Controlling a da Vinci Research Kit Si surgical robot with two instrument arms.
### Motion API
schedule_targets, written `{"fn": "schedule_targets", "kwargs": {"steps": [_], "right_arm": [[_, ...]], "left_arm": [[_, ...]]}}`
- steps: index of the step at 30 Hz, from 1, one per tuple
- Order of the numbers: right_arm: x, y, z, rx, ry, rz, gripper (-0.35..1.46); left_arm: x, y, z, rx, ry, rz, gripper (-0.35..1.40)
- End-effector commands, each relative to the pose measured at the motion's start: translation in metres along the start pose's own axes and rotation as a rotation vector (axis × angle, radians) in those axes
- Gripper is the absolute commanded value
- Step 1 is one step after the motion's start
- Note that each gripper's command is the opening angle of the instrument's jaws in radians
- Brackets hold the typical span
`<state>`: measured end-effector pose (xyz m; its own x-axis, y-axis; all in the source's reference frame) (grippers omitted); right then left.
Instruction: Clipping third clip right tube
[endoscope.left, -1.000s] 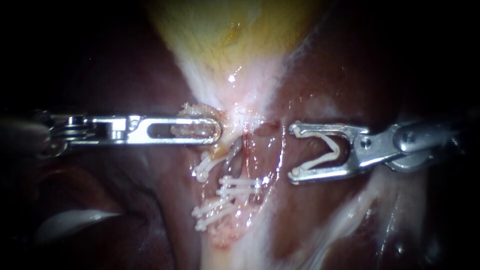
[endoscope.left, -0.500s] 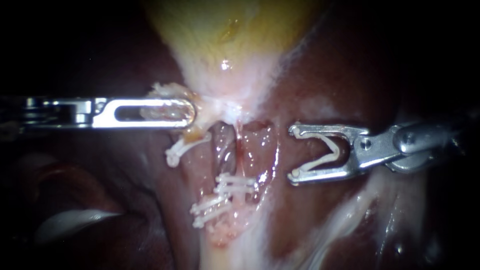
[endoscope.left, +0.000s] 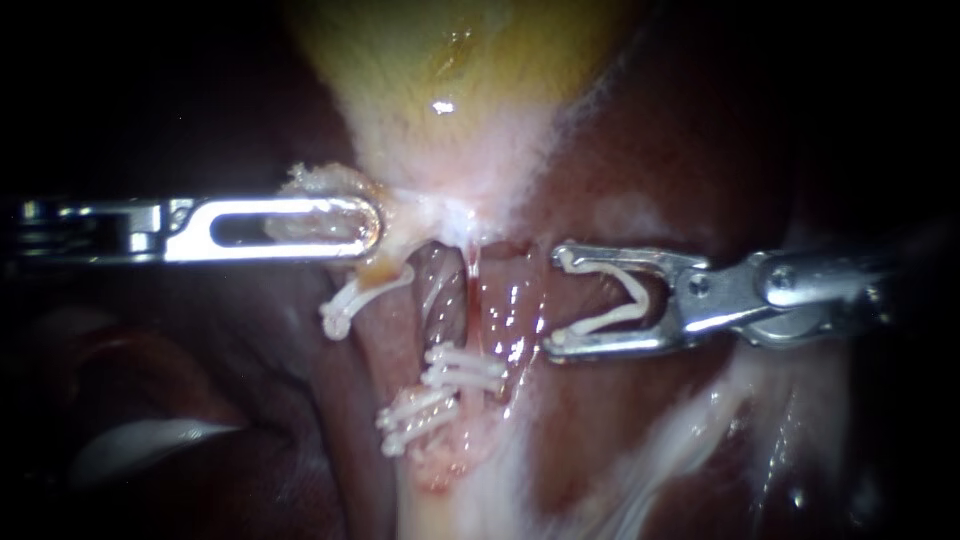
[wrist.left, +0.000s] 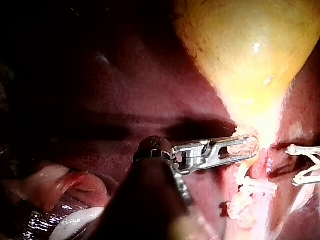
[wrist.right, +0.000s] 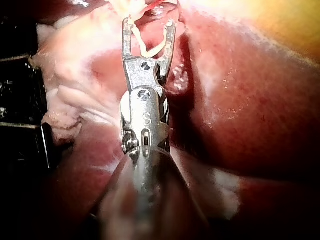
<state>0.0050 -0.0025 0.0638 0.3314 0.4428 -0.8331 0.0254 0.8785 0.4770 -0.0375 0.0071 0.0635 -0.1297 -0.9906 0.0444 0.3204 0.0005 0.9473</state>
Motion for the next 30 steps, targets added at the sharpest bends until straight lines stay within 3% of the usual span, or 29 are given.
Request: {"fn": "schedule_targets", "kwargs": {"steps": [1, 6, 13, 18, 25, 30], "right_arm": [[-0.0003, 0.0002, 0.0005, 0.000, -0.006, 0.014, 0.50], [-0.0023, 0.0011, 0.0029, 0.007, -0.029, 0.103, 0.50], [-0.0040, 0.0020, 0.0057, 0.016, -0.025, 0.201, 0.49], [-0.0039, 0.0025, 0.0071, 0.025, -0.023, 0.243, 0.49], [-0.0033, 0.0029, 0.0087, 0.060, 0.043, 0.316, 0.48], [-0.0032, 0.0031, 0.0091, 0.073, 0.068, 0.335, 0.47]], "left_arm": [[0.0001, 0.0000, 0.0001, 0.001, 0.001, 0.000, -0.35], [0.0003, -0.0002, 0.0002, 0.004, 0.004, 0.001, -0.35], [0.0005, -0.0004, 0.0004, 0.005, 0.006, 0.001, -0.35], [0.0006, -0.0005, 0.0004, 0.007, 0.007, 0.001, -0.35], [0.0006, -0.0006, 0.0004, 0.007, 0.007, 0.001, -0.35], [0.0006, -0.0006, 0.0004, 0.007, 0.007, 0.001, -0.35]]}}
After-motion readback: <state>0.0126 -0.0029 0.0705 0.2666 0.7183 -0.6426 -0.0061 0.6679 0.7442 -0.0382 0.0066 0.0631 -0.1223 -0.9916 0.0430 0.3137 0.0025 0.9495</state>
